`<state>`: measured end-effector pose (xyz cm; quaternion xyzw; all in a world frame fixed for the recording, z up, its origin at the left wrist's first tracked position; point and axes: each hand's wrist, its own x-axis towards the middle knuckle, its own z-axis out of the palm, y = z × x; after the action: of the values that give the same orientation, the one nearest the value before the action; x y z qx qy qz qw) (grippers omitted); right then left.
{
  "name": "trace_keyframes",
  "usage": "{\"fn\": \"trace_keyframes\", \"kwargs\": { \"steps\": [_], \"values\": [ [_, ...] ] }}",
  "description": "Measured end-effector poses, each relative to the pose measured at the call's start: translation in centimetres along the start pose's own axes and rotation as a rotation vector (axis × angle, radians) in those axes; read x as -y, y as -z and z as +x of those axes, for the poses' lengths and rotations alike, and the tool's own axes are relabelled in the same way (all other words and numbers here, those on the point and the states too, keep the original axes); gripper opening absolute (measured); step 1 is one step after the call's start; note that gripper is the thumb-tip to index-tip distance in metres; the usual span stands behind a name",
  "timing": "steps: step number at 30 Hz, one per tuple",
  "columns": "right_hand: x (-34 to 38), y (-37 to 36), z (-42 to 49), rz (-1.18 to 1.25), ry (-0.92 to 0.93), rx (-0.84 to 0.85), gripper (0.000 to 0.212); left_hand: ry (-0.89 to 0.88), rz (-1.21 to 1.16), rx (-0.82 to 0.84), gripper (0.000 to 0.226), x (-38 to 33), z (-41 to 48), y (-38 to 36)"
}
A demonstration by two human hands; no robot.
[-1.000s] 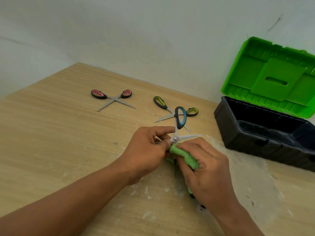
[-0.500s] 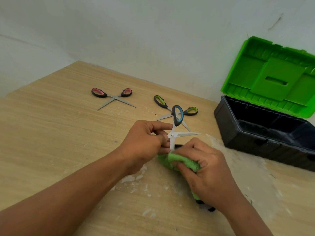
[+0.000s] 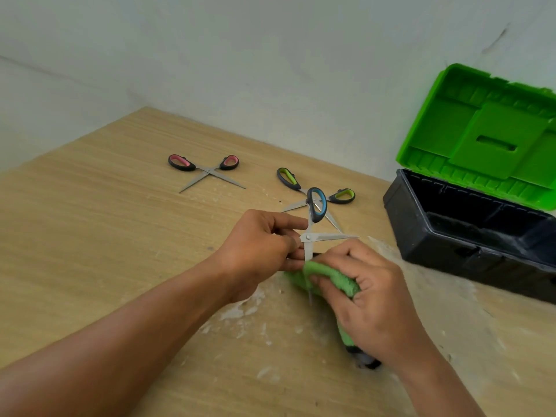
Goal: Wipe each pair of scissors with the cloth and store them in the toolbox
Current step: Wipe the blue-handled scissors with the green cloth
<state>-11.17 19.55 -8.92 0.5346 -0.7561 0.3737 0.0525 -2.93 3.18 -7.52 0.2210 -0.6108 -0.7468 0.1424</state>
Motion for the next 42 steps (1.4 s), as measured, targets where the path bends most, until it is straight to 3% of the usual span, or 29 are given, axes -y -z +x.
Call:
{"fn": "trace_keyframes", "kwargs": {
  "steps": [2, 6, 10, 14, 18, 22, 27, 31, 34, 39, 42],
  "values": [
    [0.1, 0.0, 0.1, 0.015, 0.002, -0.026, 0.021, 0.003, -0.009, 0.008, 0.029, 0.0, 0.0, 0.0],
    [-0.3, 0.9, -0.5, 0.098, -0.052, 0.177, 0.022, 0.03, -0.032, 0.009, 0.028, -0.2, 0.0, 0.3],
    [-0.1, 0.5, 0.0, 0.113, -0.054, -0.006, 0.022, 0.046, -0.095, 0.025, 0.027, -0.4, 0.1, 0.3],
    [-0.3, 1.4, -0.7, 0.282, -0.031, 0.159, 0.021, 0.077, -0.146, 0.05, 0.027, -0.6, 0.1, 0.9],
    [-0.2, 0.8, -0.2, 0.174, -0.035, -0.017, 0.018, 0.105, -0.209, 0.06, 0.027, -0.8, 0.2, 1.0],
    [-0.4, 1.4, -0.7, 0.308, -0.023, 0.162, 0.018, 0.109, -0.204, 0.083, 0.029, -0.8, 0.1, 1.2],
    [-0.1, 0.7, 0.0, 0.212, -0.037, -0.009, 0.016, 0.098, -0.23, 0.071, 0.029, -0.8, 0.1, 1.0],
    [-0.4, 1.5, -0.4, 0.314, -0.052, 0.13, 0.015, 0.074, -0.194, 0.096, 0.029, -0.8, -0.2, 0.8],
    [-0.2, 0.9, 0.0, 0.132, -0.044, -0.072, 0.015, 0.043, -0.163, 0.103, 0.029, -0.7, -0.3, 0.4],
    [-0.2, 0.7, -0.2, 0.123, 0.029, -0.019, 0.017, -0.008, -0.088, 0.096, 0.029, -0.5, -0.4, 0.4],
    [0.0, 0.0, 0.2, -0.055, 0.036, -0.199, 0.022, -0.018, -0.063, 0.103, 0.031, -0.3, -0.4, 0.1]
  ]
}}
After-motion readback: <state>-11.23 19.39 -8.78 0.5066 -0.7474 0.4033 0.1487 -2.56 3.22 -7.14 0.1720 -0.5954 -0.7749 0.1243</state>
